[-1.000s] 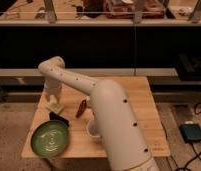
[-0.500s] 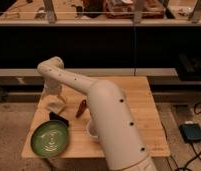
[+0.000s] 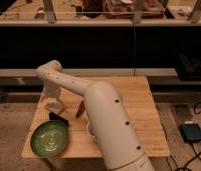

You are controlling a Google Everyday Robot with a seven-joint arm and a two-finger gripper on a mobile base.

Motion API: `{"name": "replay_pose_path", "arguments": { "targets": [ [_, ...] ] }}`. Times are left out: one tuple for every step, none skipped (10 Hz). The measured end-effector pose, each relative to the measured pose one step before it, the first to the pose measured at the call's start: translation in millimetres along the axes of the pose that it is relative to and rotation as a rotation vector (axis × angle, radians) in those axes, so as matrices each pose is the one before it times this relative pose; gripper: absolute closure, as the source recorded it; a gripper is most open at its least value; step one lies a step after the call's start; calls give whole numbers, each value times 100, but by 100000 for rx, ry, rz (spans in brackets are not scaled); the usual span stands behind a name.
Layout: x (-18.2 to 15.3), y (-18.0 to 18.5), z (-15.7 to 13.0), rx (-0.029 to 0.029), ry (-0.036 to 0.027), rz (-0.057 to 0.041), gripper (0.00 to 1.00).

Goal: Place the white sponge in the ceramic bowl

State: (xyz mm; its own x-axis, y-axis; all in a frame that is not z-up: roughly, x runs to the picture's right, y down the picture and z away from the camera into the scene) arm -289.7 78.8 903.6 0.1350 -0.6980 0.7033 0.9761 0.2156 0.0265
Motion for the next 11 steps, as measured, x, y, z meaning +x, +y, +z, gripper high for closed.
{"name": "replay_pose_path", "arguments": {
  "targets": [
    [-53,172,648,-735,-16,187,20],
    [-8,45,310,-75,31,160,20],
    [80,206,356,22,80,307,20],
    [143,14,364,238,132,275,20],
    [167,90,297,-60,50,381,20],
    [203,-1,270,48,99,428,20],
    [164,35,250,-155,44,369,20],
    [206,-13,268,-91,-8,536,20],
    [212,-66,114,103,84,507,20],
    [236,-73,170,-86,-1,631,20],
    [221,-254,23,-370,71,457,26]
  ]
}}
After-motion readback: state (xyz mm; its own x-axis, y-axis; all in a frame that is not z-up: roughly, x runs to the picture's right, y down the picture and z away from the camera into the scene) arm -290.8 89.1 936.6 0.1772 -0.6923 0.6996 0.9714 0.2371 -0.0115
